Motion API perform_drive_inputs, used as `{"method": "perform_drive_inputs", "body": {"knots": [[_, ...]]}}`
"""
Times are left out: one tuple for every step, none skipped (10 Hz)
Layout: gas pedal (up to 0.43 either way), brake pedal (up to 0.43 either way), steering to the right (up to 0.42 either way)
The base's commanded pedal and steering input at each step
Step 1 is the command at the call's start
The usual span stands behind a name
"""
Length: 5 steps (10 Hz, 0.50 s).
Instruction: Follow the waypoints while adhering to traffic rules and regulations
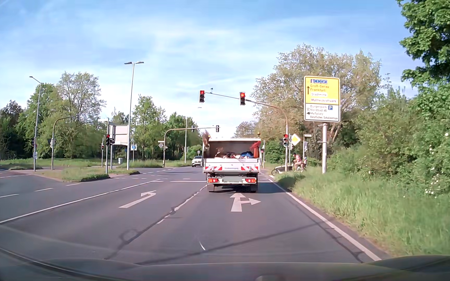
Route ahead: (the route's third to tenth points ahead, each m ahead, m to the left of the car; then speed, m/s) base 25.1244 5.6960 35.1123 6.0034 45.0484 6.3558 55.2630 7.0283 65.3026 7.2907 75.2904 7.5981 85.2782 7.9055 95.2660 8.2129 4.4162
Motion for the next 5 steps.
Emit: {"method": "perform_drive_inputs", "body": {"knots": [[0.0, 0.293, -0.011], [0.0, 0.293, -0.01], [0.0, 0.287, -0.01], [0.0, 0.28, -0.01], [0.0, 0.28, -0.01]]}}
